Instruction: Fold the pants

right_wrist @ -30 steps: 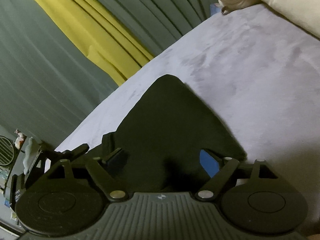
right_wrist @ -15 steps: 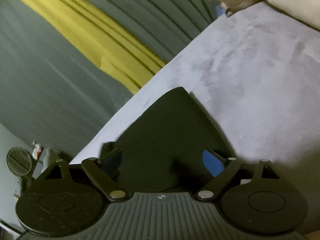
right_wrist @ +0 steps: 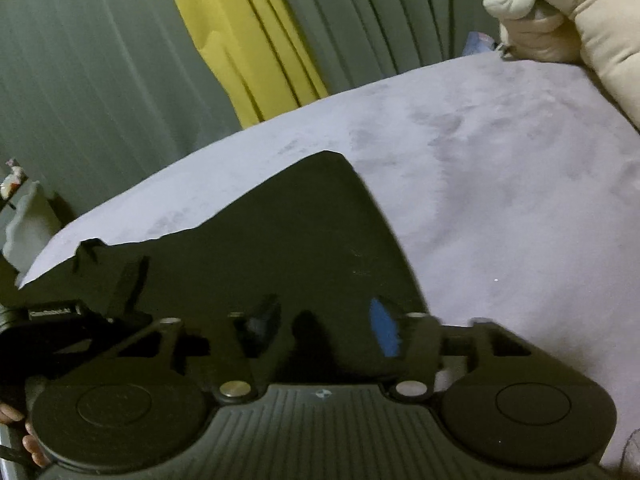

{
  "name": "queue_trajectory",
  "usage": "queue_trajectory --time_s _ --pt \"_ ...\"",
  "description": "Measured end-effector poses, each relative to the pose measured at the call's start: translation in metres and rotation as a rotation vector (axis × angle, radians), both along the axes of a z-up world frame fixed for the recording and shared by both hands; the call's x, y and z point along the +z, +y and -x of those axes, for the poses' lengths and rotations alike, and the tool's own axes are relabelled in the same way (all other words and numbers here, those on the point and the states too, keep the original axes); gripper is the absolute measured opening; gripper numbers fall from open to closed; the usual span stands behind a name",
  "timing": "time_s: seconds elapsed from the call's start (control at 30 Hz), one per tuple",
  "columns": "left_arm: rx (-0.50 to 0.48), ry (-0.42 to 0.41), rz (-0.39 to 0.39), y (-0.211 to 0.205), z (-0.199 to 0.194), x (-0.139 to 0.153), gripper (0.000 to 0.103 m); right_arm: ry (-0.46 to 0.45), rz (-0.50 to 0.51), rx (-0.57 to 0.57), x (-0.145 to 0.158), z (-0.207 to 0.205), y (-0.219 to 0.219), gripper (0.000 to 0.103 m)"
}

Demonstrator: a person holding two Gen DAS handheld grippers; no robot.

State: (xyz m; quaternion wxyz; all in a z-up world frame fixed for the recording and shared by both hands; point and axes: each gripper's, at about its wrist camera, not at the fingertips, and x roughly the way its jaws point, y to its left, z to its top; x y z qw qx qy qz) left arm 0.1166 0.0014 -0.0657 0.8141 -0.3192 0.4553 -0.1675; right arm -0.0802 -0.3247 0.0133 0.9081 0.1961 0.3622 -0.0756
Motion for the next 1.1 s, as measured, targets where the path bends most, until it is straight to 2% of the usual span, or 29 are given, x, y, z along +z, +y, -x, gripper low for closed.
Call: queue_trajectory --time_s 0.1,0.17,0.27,0.3,0.33,0.37,0.47,0.57,0.7,0.77,0.83,0.97,1.1 --pt "-0.010 -0.019 0.001 -0.004 -0.001 -0.001 0.024 0.022 0.038 0.017 -0.004 -0.009 0.004 0.041" --pt "-0.007 -0.024 0.012 -0.001 0.001 -0.002 0.017 0.082 0.116 0.062 -0.010 -0.020 0.017 0.042" --pt "-0.006 -0.081 0.004 0.005 0.009 0.009 0.014 0.114 0.231 0.164 -0.010 -0.028 0.043 0.040" --pt "-0.006 -0.118 0.009 0.006 0.012 0.017 0.014 0.103 0.243 0.216 -0.007 -0.029 0.051 0.037" --pt "-0.006 -0.155 0.013 0.009 0.016 0.024 0.014 0.079 0.229 0.270 -0.004 -0.029 0.058 0.028" --pt "-0.006 -0.191 0.013 0.014 0.021 0.032 0.014 0.051 0.214 0.303 -0.001 -0.027 0.064 0.027" --pt "0.008 -0.249 -0.014 0.026 0.026 0.045 0.013 0.016 0.250 0.271 -0.001 -0.027 0.071 0.027" --pt "0.050 -0.226 -0.055 0.045 0.026 0.041 0.014 0.040 0.287 0.182 -0.008 -0.025 0.061 0.026" --pt "0.023 -0.128 -0.086 0.053 0.017 0.022 0.017 0.053 0.190 0.123 -0.012 -0.023 0.040 0.027" --pt "0.044 -0.109 -0.105 0.052 0.017 0.018 0.028 0.060 0.216 0.134 -0.015 -0.023 0.045 0.030" --pt "0.062 -0.100 -0.101 0.048 0.017 0.012 0.032 0.065 0.256 0.170 -0.015 -0.025 0.053 0.037" --pt "0.079 -0.091 -0.092 0.053 0.020 0.008 0.031 0.044 0.233 0.297 -0.014 -0.022 0.072 0.043" --pt "0.076 -0.102 -0.101 0.047 0.018 0.010 0.022 0.045 0.233 0.279 -0.013 -0.020 0.072 0.044"
